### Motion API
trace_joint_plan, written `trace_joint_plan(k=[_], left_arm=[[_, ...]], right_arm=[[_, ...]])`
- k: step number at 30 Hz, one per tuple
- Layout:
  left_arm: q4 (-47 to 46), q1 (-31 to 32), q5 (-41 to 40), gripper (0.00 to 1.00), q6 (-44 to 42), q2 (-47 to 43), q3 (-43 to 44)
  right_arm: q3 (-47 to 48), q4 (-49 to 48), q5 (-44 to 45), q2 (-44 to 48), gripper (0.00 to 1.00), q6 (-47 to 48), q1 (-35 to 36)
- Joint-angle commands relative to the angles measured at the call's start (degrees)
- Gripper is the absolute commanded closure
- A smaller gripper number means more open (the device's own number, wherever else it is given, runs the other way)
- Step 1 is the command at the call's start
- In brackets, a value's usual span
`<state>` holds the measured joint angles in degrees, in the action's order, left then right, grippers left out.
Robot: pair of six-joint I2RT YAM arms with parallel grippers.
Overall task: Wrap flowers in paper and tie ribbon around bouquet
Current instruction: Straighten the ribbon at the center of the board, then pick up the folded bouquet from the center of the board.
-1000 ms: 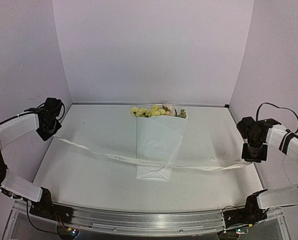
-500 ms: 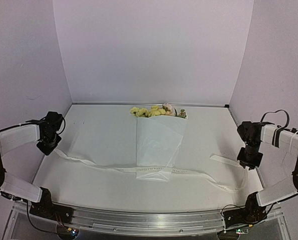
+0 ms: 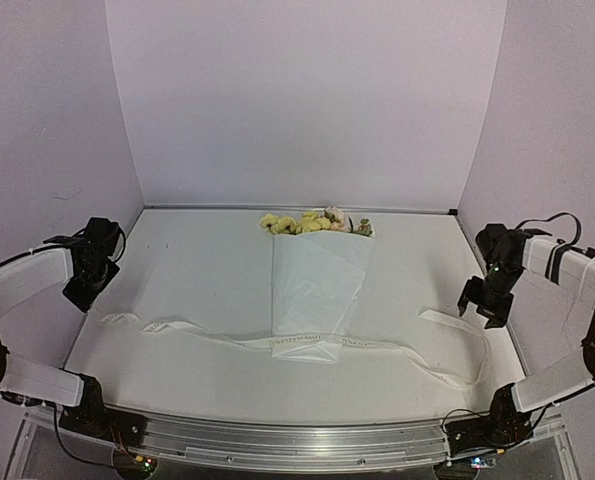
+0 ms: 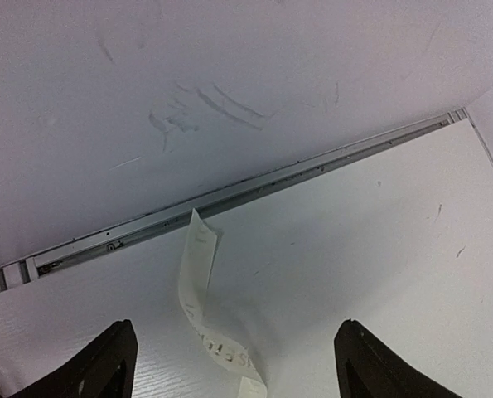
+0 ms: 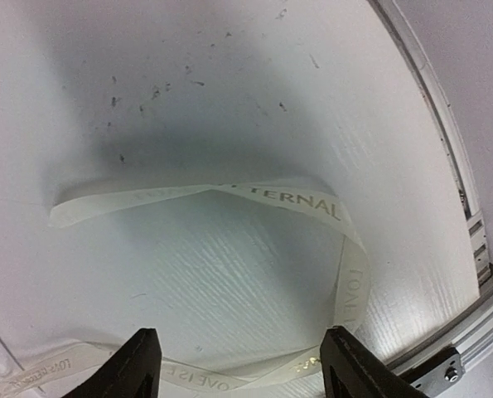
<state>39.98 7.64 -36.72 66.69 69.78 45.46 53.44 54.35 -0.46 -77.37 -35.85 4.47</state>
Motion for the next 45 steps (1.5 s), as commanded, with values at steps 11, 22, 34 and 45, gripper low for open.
trace_joint_plan(k=[11,22,34,45], left_arm=[[-20.1,8.27,25.51,0.04,-26.1,4.73,8.83],[-32.69,20.38,52.93,0.15,-29.83,24.01,13.84],[-39.72,26.4,64.11,0.19,-29.98,35.18,17.27],[-40.91,29.79,66.26,0.26,-28.74,40.14,18.99]], right_arm=[[5.6,-14.94,-14.44,-6.99,0.23,-2.86,16.62],[12.24,-29.61,-19.86,-21.21,0.19,-6.38,25.33],[14.76,-40.5,-22.9,-31.23,0.19,-6.66,27.1],[14.72,-45.98,-24.81,-35.82,0.48,-10.82,27.12]])
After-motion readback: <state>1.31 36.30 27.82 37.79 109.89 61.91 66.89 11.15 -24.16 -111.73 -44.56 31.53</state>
